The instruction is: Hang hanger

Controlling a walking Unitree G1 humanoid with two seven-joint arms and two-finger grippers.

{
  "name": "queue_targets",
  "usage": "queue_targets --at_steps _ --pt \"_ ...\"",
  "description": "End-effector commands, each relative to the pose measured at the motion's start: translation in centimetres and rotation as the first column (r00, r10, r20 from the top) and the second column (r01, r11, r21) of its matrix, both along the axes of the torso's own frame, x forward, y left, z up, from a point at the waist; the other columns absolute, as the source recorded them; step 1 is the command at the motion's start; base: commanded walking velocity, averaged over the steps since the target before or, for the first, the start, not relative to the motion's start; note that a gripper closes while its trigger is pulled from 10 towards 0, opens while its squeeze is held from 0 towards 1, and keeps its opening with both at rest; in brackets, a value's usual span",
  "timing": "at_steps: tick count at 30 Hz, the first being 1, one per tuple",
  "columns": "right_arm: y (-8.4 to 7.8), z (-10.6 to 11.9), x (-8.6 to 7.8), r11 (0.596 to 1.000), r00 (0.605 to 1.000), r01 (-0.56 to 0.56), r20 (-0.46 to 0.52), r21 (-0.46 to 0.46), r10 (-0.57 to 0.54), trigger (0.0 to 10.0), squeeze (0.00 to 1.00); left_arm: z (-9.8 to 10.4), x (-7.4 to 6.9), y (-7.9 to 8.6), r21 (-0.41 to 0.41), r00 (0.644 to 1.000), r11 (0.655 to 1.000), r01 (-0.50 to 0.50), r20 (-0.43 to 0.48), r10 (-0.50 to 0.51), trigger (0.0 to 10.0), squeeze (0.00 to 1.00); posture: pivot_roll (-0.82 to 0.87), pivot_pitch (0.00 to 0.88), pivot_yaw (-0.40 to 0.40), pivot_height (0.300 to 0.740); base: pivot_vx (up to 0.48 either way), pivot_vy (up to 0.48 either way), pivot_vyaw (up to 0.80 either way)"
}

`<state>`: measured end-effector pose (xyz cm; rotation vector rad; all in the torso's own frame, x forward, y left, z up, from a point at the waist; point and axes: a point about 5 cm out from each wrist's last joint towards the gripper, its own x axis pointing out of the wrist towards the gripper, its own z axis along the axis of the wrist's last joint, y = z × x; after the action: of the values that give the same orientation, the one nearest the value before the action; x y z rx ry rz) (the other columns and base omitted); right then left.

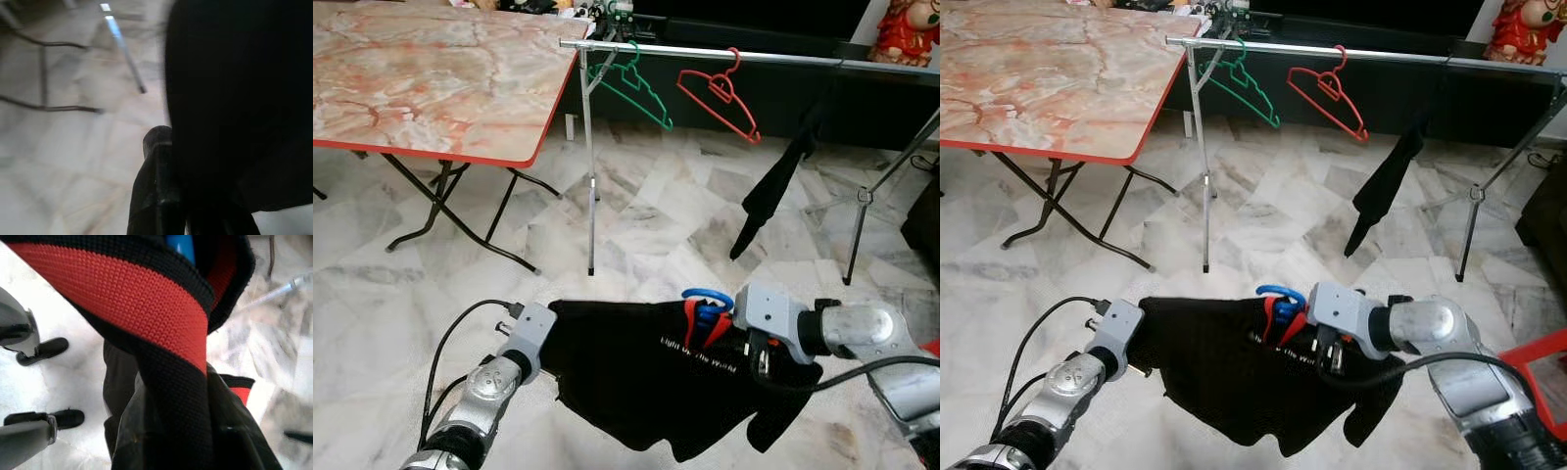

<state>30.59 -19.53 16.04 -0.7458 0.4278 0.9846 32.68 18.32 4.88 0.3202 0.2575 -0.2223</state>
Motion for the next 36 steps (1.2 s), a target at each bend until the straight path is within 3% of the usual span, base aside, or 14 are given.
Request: queue_targets --at_steps 1,7,12,16,17,18,20,24,26,27,29,30,35,36 --pt "-0.8 -0.3 0.2 0.998 0.998 0.059 0.001 -0.025 -0.059 10.0 0.00 -0.4 -0.3 1.0 0.015 0.999 0.999 -0.052 -0.013 0.052 0.0 0.00 0.01 0.157 -0.085 0.740 0.000 0.000 0.00" --pt "-1.6 -1.9 0.1 0.988 0.988 0.148 -0.046 -0.036 -0.150 10.0 0.00 -0.2 -0.3 2.2 0.036 0.991 0.991 -0.132 0.008 0.132 0.0 0.00 0.02 0.159 -0.087 0.740 0.000 0.000 0.00" --pt "-3.4 -6.0 -0.8 0.942 0.957 0.246 -0.094 -0.229 -0.273 10.0 0.00 1.7 0.3 5.0 0.023 0.917 0.925 -0.380 0.138 0.374 0.0 0.00 0.01 0.164 -0.095 0.740 0.000 0.000 0.00" --pt "-4.5 -8.0 -0.8 0.892 0.893 0.408 -0.117 -0.194 -0.434 10.0 0.00 2.6 0.4 6.0 -0.004 0.875 0.892 -0.452 0.193 0.444 0.0 0.00 0.02 0.167 -0.098 0.740 0.000 0.000 0.00" --pt "-4.9 -8.4 -0.4 0.847 0.849 0.505 -0.083 -0.164 -0.522 10.0 0.00 2.9 0.4 6.4 -0.018 0.859 0.880 -0.475 0.207 0.468 0.0 0.00 0.02 0.168 -0.099 0.740 0.000 0.000 0.00" --pt "-5.5 -8.7 0.3 0.752 0.750 0.655 -0.052 -0.079 -0.659 10.0 0.00 3.3 0.4 6.9 -0.029 0.837 0.863 -0.505 0.227 0.497 0.0 0.00 0.02 0.171 -0.100 0.740 0.000 0.000 0.00" --pt "-5.4 -8.7 0.7 0.667 0.668 0.744 -0.082 0.040 -0.739 10.0 0.00 3.4 0.4 7.1 -0.027 0.830 0.856 -0.517 0.227 0.509 0.0 0.00 0.02 0.174 -0.099 0.740 0.000 0.000 0.00" --pt "-4.0 -7.9 1.9 0.390 0.489 0.844 -0.229 0.367 -0.842 10.0 0.00 3.2 0.3 6.8 -0.028 0.836 0.860 -0.509 0.224 0.501 0.0 0.00 0.02 0.180 -0.097 0.740 0.000 0.000 0.00" --pt "-3.5 -7.8 2.0 0.381 0.502 0.835 -0.264 0.398 -0.824 10.0 0.00 3.0 0.3 6.5 -0.028 0.849 0.871 -0.490 0.213 0.484 0.0 0.00 0.02 0.180 -0.097 0.740 0.000 0.000 0.00" --pt "-2.0 -7.8 2.0 0.403 0.563 0.801 -0.326 0.442 -0.760 10.0 0.00 2.5 0.3 5.3 -0.032 0.890 0.909 -0.415 0.191 0.413 0.0 0.00 0.02 0.184 -0.096 0.740 0.000 0.000 0.00" --pt "-1.4 -7.8 2.1 0.414 0.583 0.789 -0.341 0.453 -0.737 10.0 0.00 2.3 0.3 4.7 -0.039 0.907 0.925 -0.378 0.184 0.378 0.0 0.00 0.02 0.188 -0.094 0.740 0.000 0.000 0.00" --pt "-0.6 -8.1 1.9 0.501 0.643 0.754 -0.325 0.424 -0.693 10.0 0.00 1.9 0.3 3.1 -0.031 0.948 0.962 -0.270 0.167 0.271 0.0 0.00 0.02 0.191 -0.095 0.740 0.000 0.000 0.00" --pt "-0.6 -8.0 1.6 0.686 0.750 0.659 -0.207 0.308 -0.628 10.0 0.00 0.5 -0.2 0.7 -0.031 0.994 0.997 -0.074 0.073 0.076 0.0 0.00 0.02 0.194 -0.096 0.740 0.000 0.000 0.00" --pt "-0.8 -7.9 1.7 0.722 0.771 0.635 -0.171 0.274 -0.613 10.0 0.00 0.2 -0.4 0.3 -0.040 0.998 0.999 -0.034 0.050 0.036 3.3 0.00 0.02 0.196 -0.094 0.740 0.000 0.000 0.00"
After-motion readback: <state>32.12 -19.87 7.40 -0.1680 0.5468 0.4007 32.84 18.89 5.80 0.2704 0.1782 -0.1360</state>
